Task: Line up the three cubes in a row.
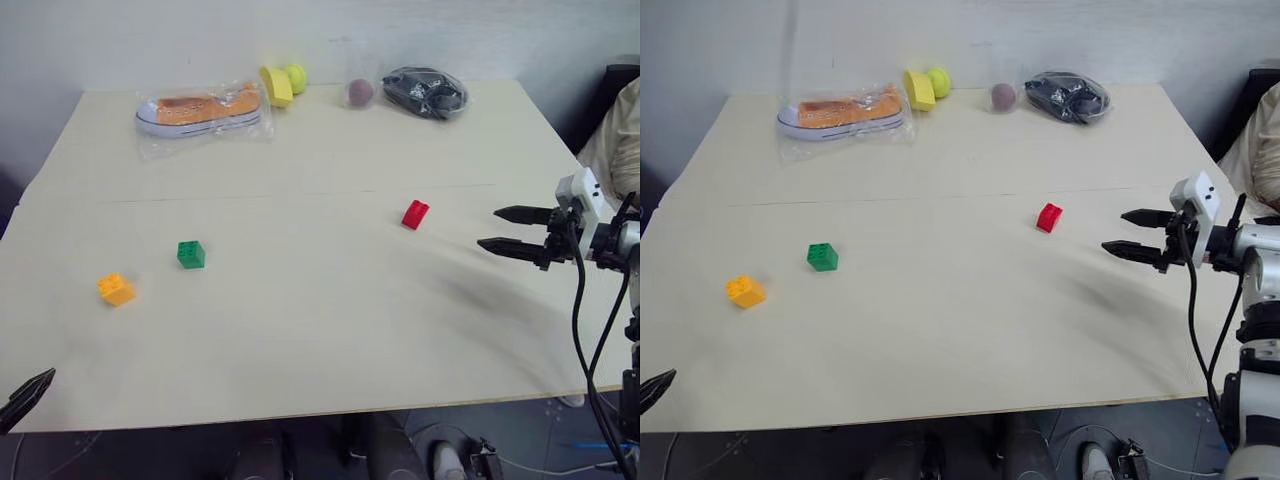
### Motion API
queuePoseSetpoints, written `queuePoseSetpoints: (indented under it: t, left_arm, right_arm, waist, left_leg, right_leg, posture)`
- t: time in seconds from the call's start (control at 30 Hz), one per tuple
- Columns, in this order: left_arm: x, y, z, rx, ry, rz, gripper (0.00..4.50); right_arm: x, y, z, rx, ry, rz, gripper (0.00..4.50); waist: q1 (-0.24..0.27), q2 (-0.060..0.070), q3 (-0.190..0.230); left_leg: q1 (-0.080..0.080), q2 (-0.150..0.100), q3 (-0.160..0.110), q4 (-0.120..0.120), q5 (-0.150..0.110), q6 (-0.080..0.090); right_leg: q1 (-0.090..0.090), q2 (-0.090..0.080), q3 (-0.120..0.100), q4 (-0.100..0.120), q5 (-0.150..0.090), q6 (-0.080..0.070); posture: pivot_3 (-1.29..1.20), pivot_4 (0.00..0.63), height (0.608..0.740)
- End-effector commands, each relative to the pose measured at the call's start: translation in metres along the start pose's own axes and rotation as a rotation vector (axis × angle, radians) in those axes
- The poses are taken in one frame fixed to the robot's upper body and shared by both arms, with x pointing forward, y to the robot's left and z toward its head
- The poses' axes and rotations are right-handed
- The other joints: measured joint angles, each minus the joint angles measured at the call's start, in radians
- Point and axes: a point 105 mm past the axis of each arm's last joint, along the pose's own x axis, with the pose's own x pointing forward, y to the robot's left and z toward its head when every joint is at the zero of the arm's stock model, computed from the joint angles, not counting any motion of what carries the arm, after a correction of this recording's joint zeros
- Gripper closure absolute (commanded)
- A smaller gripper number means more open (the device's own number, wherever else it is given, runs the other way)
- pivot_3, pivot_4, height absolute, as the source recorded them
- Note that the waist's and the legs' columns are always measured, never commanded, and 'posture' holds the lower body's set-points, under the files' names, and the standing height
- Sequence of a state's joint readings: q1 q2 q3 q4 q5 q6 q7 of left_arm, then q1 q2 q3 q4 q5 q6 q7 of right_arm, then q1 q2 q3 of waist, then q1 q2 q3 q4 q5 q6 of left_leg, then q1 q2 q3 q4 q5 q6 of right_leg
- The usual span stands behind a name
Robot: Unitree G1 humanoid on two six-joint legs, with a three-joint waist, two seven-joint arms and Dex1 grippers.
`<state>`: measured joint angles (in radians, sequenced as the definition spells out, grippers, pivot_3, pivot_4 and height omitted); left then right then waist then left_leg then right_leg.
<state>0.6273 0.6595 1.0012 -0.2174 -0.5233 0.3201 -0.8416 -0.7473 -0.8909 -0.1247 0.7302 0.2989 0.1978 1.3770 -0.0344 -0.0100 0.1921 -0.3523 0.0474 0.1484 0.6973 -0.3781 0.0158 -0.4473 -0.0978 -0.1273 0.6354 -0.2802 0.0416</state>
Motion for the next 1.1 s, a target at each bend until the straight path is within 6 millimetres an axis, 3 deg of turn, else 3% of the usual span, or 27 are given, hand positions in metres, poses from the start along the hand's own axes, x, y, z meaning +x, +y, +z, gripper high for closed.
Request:
queuePoseSetpoints:
  t: [0.03, 0.1, 0.27, 0.37, 0.57, 0.8, 0.93, 1.03, 1.1]
  left_arm:
    - [0.007, 0.000, 0.009, 0.029, -0.018, -0.005, 0.02]
    - [0.015, -0.009, 0.018, 0.021, -0.042, -0.059, 0.02]
    - [0.045, -0.062, 0.056, 0.056, -0.100, -0.362, 0.02]
    - [0.064, -0.106, 0.085, 0.083, -0.146, -0.637, 0.02]
    - [0.075, -0.160, 0.133, 0.203, -0.208, -0.975, 0.02]
    - [0.075, -0.186, 0.183, 0.281, -0.346, -1.084, 0.02]
    - [0.075, -0.190, 0.190, 0.307, -0.357, -1.088, 0.02]
    - [0.075, -0.191, 0.190, 0.320, -0.356, -1.080, 0.00]
    - [0.075, -0.191, 0.190, 0.318, -0.358, -1.077, 0.00]
  right_arm:
    - [-0.002, -0.002, 0.014, -0.057, -0.026, -0.019, 0.00]
    - [0.002, -0.003, 0.016, -0.074, -0.016, -0.024, 0.00]
    - [0.024, -0.009, 0.022, -0.145, 0.031, -0.043, 0.00]
    - [0.046, -0.015, 0.031, -0.151, 0.024, -0.063, 0.00]
    - [0.084, -0.017, 0.039, -0.145, 0.035, -0.083, 0.00]
    - [0.115, -0.014, 0.028, -0.118, 0.083, -0.129, 0.00]
    - [0.126, -0.009, 0.023, -0.103, 0.111, -0.114, 0.00]
    - [0.130, -0.008, 0.021, -0.093, 0.117, -0.118, 0.60]
    - [0.130, -0.006, 0.020, -0.096, 0.117, -0.106, 1.31]
  waist:
    - [0.002, 0.000, 0.000]
    - [0.003, 0.000, 0.000]
    - [0.001, 0.000, 0.000]
    - [0.000, 0.002, 0.001]
    - [-0.002, 0.004, 0.002]
    - [-0.005, 0.004, 0.002]
    - [-0.008, 0.004, 0.003]
    - [-0.010, 0.004, 0.003]
    - [-0.010, 0.004, 0.003]
  left_leg:
    - [0.000, 0.000, 0.000, 0.000, 0.000, 0.000]
    - [0.000, 0.000, 0.000, 0.000, 0.000, 0.000]
    - [0.001, 0.000, 0.000, 0.001, 0.001, -0.001]
    - [0.001, 0.000, 0.000, 0.001, 0.002, -0.002]
    - [-0.001, 0.000, 0.001, 0.001, 0.004, -0.002]
    - [-0.003, 0.000, 0.001, 0.002, 0.005, -0.001]
    - [-0.002, 0.000, 0.001, 0.002, 0.005, -0.002]
    - [-0.002, 0.000, 0.001, 0.002, 0.006, -0.002]
    - [-0.002, 0.000, 0.000, 0.002, 0.006, -0.002]
  right_leg:
    - [0.000, 0.000, 0.000, 0.000, 0.000, 0.000]
    - [0.000, 0.000, 0.000, 0.000, 0.000, 0.000]
    - [0.000, 0.000, 0.001, 0.002, 0.000, 0.000]
    - [0.000, 0.000, 0.001, 0.003, 0.000, 0.000]
    - [-0.001, 0.002, 0.001, 0.008, 0.000, 0.000]
    - [-0.001, 0.003, 0.001, 0.008, 0.000, 0.000]
    - [-0.001, 0.003, 0.001, 0.008, 0.000, 0.000]
    - [-0.001, 0.003, 0.002, 0.009, 0.000, 0.000]
    - [-0.001, 0.003, 0.002, 0.009, 0.000, 0.000]
  posture:
    - [0.00, 0.150, 0.740]
    - [0.00, 0.150, 0.740]
    - [0.00, 0.150, 0.740]
    - [0.00, 0.150, 0.740]
    - [0.00, 0.150, 0.740]
    - [0.00, 0.150, 0.740]
    - [0.00, 0.150, 0.740]
    - [0.00, 0.150, 0.740]
    - [0.00, 0.150, 0.740]
